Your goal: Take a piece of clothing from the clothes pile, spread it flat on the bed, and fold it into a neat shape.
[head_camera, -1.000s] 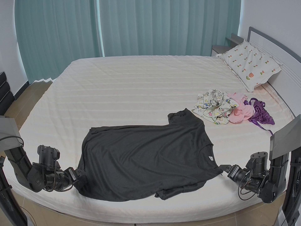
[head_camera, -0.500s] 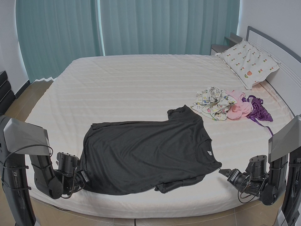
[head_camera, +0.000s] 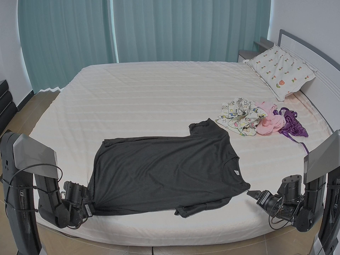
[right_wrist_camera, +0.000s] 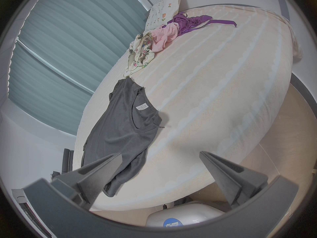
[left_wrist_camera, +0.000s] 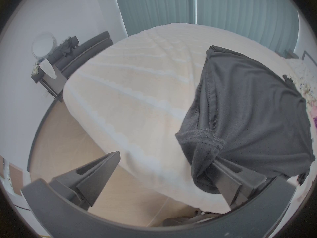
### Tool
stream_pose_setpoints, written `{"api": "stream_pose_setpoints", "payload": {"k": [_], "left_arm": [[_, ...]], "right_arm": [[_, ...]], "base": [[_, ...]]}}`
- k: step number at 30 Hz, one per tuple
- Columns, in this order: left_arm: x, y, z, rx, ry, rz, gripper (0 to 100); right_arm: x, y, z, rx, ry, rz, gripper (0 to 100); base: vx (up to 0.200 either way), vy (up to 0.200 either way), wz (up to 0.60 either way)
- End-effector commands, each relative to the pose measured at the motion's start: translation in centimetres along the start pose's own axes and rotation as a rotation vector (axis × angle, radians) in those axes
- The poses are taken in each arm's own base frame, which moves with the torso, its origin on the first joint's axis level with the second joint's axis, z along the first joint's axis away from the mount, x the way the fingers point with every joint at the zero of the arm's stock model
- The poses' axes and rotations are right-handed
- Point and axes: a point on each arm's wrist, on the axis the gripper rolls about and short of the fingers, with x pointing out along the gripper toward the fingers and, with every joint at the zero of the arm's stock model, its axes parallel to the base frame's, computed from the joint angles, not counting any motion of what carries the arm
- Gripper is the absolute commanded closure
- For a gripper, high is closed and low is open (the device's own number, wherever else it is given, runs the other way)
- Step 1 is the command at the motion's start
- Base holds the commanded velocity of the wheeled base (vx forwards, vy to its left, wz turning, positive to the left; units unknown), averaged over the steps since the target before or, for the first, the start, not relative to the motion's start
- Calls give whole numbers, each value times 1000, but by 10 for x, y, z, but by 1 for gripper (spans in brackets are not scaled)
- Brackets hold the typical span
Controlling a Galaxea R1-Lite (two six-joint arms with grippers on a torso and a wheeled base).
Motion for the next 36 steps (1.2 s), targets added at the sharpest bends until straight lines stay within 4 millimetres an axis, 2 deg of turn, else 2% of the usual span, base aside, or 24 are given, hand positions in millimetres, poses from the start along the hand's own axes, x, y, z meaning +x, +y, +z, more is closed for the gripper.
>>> {"api": "stream_pose_setpoints", "payload": {"k": [1, 2, 6, 11, 14, 23, 29, 31, 36], "left_arm": [[-4, 8, -3, 17, 7, 37, 0], [-9, 15, -10, 61, 28, 68, 0], [-9, 23, -15, 97, 61, 103, 0], [-12, 27, -9, 88, 42, 108, 0], [-17, 30, -2, 60, 34, 77, 0], [-22, 43, -4, 65, 167, -72, 0], [-18, 47, 3, 17, 167, -122, 0], [-16, 47, 7, -6, 168, -152, 0], [-12, 45, 12, -55, 161, -203, 0]], "right_arm": [[-1, 1, 0, -1, -6, 10, 0], [-3, 2, 1, 1, -9, 17, 0], [-4, 3, 2, -1, -11, 19, 0], [-3, 2, 1, -2, -10, 18, 0], [-3, 3, 1, -2, -9, 19, 0], [2, 10, -5, -27, 17, 56, 0], [26, 19, -11, -50, 41, 104, 0], [48, 20, -14, -68, 43, 105, 0], [69, 30, -7, -74, 53, 98, 0]], "base": [[0, 0, 0], [0, 0, 0], [0, 0, 0], [0, 0, 0], [0, 0, 0], [0, 0, 0], [0, 0, 0], [0, 0, 0], [0, 0, 0]]}}
